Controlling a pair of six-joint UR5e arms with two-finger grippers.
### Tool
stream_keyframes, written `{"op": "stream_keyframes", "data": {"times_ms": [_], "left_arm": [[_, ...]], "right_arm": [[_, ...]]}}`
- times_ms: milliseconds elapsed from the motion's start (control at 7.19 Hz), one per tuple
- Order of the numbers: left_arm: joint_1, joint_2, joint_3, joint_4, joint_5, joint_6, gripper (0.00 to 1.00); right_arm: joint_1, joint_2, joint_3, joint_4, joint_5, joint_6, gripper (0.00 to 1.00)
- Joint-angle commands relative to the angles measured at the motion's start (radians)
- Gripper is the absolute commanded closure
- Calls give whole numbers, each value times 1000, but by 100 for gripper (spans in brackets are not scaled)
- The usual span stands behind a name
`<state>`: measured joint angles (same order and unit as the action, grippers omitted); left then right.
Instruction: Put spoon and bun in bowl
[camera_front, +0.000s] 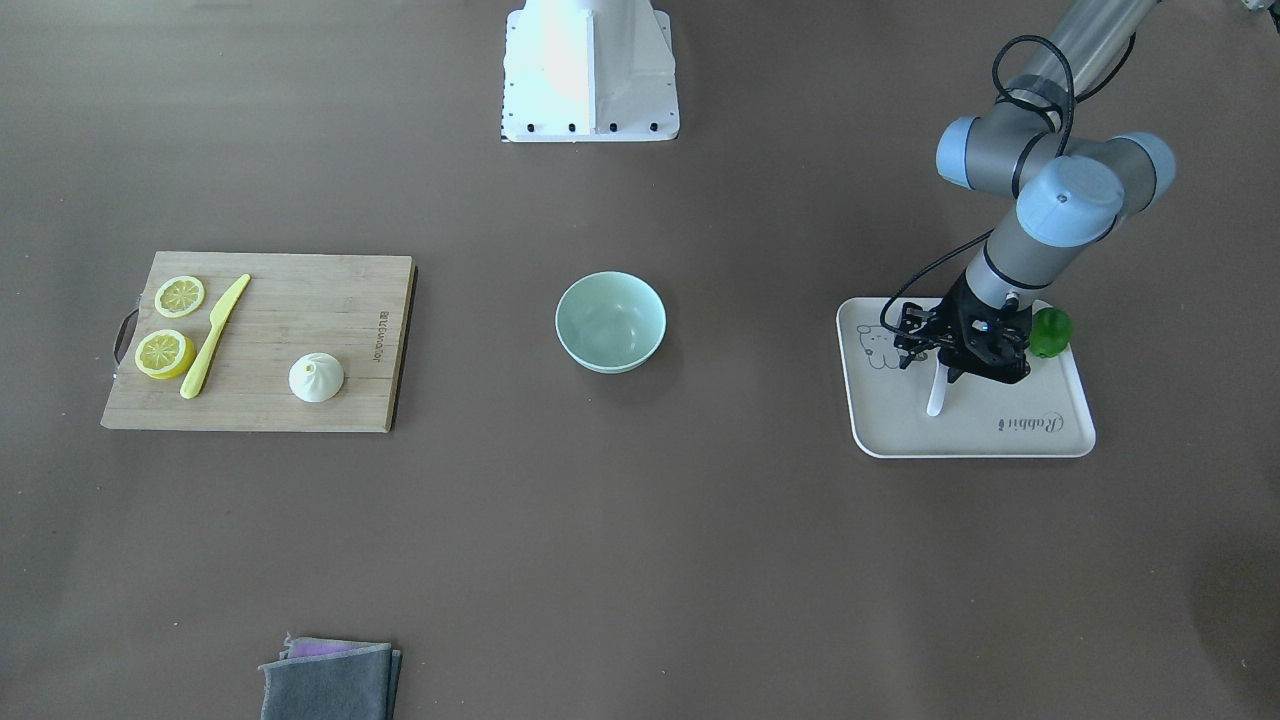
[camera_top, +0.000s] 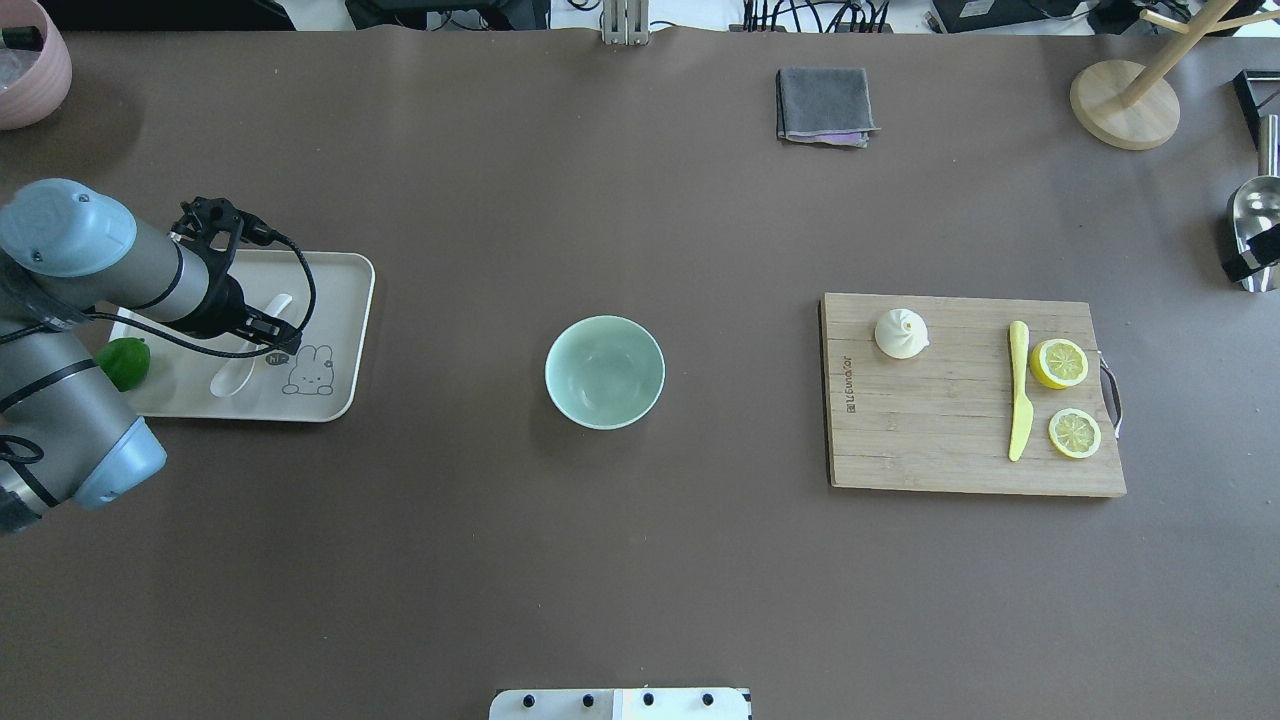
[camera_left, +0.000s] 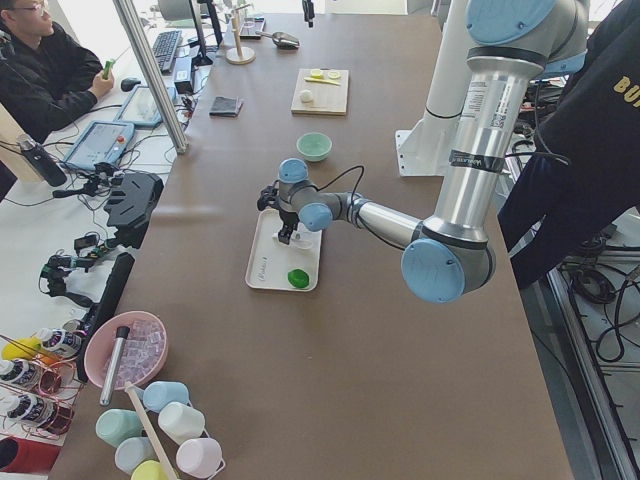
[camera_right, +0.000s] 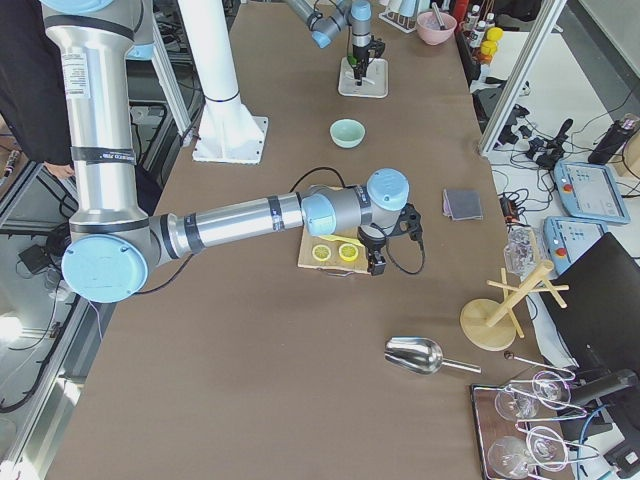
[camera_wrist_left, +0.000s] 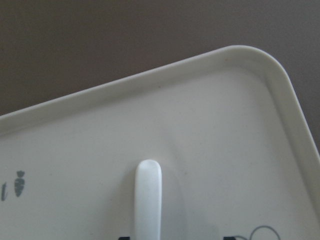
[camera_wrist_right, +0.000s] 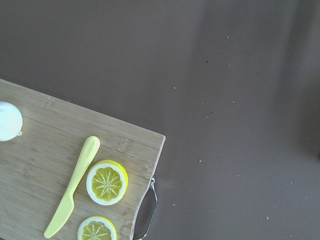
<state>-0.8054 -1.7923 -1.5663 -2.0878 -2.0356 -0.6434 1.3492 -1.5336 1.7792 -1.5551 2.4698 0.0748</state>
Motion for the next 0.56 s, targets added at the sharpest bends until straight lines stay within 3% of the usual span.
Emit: {"op": "stream_keyframes", "data": {"times_ms": [0,417], "left_arm": [[0,11,-3,0,0,14,100],[-9,-2,-18,6,-6,2,100]], "right_arm": [[-22,6,14,0,0,33,0],[-28,9,16,0,-2,39,0]]}}
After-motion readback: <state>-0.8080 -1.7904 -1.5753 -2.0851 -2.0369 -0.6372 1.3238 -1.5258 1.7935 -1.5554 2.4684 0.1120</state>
